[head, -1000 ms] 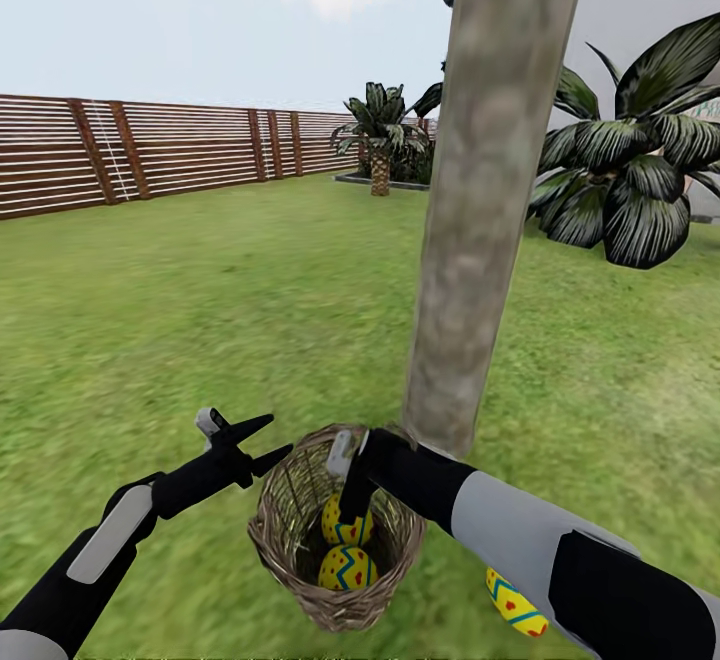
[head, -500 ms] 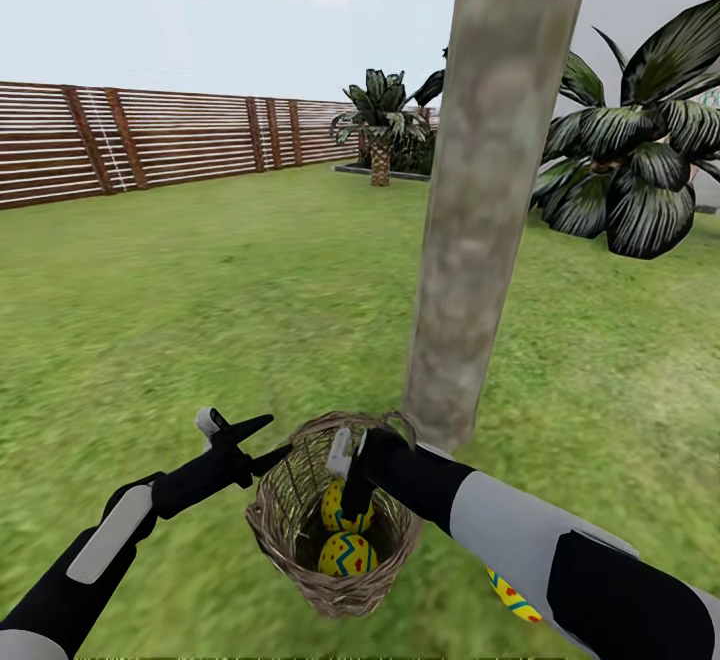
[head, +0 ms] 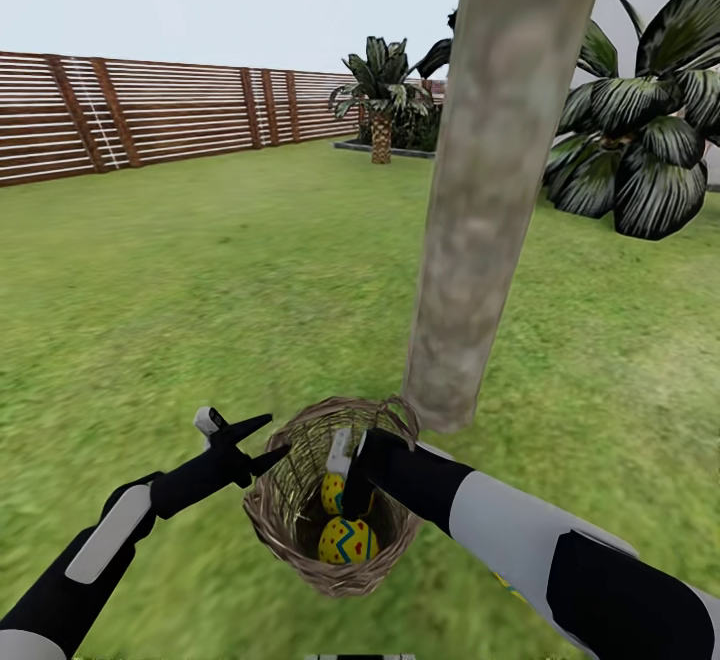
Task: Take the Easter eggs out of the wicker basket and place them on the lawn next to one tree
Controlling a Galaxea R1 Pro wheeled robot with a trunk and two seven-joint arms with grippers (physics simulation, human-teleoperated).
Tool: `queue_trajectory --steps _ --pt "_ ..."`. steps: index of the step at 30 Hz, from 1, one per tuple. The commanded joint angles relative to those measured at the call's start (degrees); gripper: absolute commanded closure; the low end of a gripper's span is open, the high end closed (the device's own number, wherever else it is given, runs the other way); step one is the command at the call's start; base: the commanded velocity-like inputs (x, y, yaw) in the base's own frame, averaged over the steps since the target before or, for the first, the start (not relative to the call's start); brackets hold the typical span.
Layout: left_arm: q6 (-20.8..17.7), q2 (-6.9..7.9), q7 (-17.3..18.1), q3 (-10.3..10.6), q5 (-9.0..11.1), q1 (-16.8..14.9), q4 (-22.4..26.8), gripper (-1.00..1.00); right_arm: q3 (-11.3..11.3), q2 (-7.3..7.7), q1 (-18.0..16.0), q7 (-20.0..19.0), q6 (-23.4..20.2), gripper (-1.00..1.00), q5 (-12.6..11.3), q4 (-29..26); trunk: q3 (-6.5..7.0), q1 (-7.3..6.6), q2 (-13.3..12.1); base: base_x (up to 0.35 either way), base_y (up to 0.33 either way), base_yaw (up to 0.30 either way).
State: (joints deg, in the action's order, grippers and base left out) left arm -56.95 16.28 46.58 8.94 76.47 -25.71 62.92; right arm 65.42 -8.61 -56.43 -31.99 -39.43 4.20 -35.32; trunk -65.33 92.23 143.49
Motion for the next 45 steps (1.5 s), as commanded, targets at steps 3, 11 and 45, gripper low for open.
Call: queue_trajectory --steps 3,11,45 --pt "-0.3 0.13 0.2 0.1 0.2 0.0 0.0 -1.00 0.1 0.00 -0.1 -0.3 -0.1 -1.00 0.5 -0.2 -0.72 0.06 0.1 0.000 0.000 0.000" --pt "-0.2 0.15 0.2 0.1 0.2 0.0 0.1 -1.00 0.1 0.00 -0.1 -0.3 -0.2 -1.00 2.6 -1.6 -2.49 0.27 0.2 0.000 0.000 0.000" --pt "-0.3 1.37 0.6 -1.6 0.5 0.0 3.2 -1.00 0.0 -0.01 -2.2 -0.3 -0.7 -1.00 3.2 -4.8 -10.03 1.15 0.6 0.000 0.000 0.000"
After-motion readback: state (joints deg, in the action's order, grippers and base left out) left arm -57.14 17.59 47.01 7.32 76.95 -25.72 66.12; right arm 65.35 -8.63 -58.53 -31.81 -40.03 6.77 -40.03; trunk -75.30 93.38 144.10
